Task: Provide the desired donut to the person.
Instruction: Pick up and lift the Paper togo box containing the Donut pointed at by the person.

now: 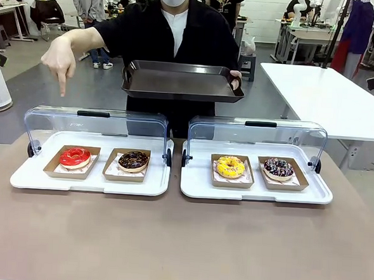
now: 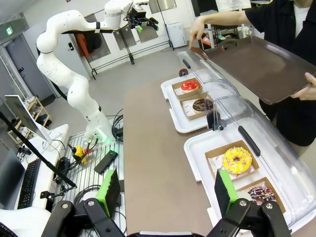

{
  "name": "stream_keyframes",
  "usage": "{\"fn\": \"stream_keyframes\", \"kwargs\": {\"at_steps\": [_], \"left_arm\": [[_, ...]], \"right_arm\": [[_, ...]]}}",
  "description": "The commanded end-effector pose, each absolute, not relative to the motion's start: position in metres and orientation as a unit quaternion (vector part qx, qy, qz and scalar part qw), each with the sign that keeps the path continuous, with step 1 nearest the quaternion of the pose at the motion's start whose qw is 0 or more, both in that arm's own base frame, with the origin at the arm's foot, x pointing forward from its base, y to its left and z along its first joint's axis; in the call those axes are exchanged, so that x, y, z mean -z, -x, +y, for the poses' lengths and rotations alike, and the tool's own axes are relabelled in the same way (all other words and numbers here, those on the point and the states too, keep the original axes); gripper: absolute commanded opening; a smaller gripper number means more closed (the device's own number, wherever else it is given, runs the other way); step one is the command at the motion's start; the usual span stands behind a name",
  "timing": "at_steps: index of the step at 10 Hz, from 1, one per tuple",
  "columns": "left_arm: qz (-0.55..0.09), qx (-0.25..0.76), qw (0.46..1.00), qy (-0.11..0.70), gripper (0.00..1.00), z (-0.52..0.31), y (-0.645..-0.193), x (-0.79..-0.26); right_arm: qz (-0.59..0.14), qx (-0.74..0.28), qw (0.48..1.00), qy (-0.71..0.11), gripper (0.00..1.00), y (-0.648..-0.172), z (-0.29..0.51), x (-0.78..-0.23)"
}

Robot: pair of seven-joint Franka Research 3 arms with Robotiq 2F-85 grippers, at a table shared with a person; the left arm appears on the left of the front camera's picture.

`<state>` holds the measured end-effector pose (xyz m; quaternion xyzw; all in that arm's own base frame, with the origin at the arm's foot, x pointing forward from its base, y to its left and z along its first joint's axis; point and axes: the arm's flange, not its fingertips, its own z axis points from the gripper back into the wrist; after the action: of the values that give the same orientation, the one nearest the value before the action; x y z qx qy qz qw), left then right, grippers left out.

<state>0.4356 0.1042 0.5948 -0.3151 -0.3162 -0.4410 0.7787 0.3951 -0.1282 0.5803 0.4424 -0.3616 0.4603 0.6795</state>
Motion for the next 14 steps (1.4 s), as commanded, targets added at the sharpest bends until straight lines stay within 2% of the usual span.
{"fn": "stream_keyframes", "kwargs": {"at_steps": [1, 4, 6, 8, 9, 12, 14], "left_arm": [[-0.189, 0.527, 0.789, 0.252, 1.00, 0.069, -0.451, -0.621], [-0.023, 0.657, 0.739, 0.151, 1.00, -0.007, -0.445, -0.609], [0.029, 0.695, 0.715, 0.066, 1.00, -0.038, -0.444, -0.561], [0.010, 0.715, 0.699, -0.011, 1.00, -0.056, -0.439, -0.518], [-0.004, 0.720, 0.693, -0.024, 1.00, -0.058, -0.437, -0.501], [-0.026, 0.708, 0.706, 0.003, 1.00, -0.056, -0.436, -0.455], [-0.060, 0.696, 0.715, 0.016, 1.00, -0.051, -0.451, -0.449]], "right_arm": [[-0.367, -0.459, 0.676, -0.445, 1.00, -0.395, -0.128, -0.582], [-0.367, -0.459, 0.676, -0.445, 1.00, -0.395, -0.128, -0.582], [-0.367, -0.459, 0.676, -0.445, 1.00, -0.395, -0.128, -0.582], [-0.367, -0.459, 0.676, -0.445, 1.00, -0.395, -0.128, -0.582], [-0.367, -0.459, 0.676, -0.445, 1.00, -0.395, -0.128, -0.582], [-0.367, -0.459, 0.676, -0.445, 1.00, -0.395, -0.128, -0.582], [-0.367, -0.459, 0.676, -0.445, 1.00, -0.395, -0.128, -0.582]]}}
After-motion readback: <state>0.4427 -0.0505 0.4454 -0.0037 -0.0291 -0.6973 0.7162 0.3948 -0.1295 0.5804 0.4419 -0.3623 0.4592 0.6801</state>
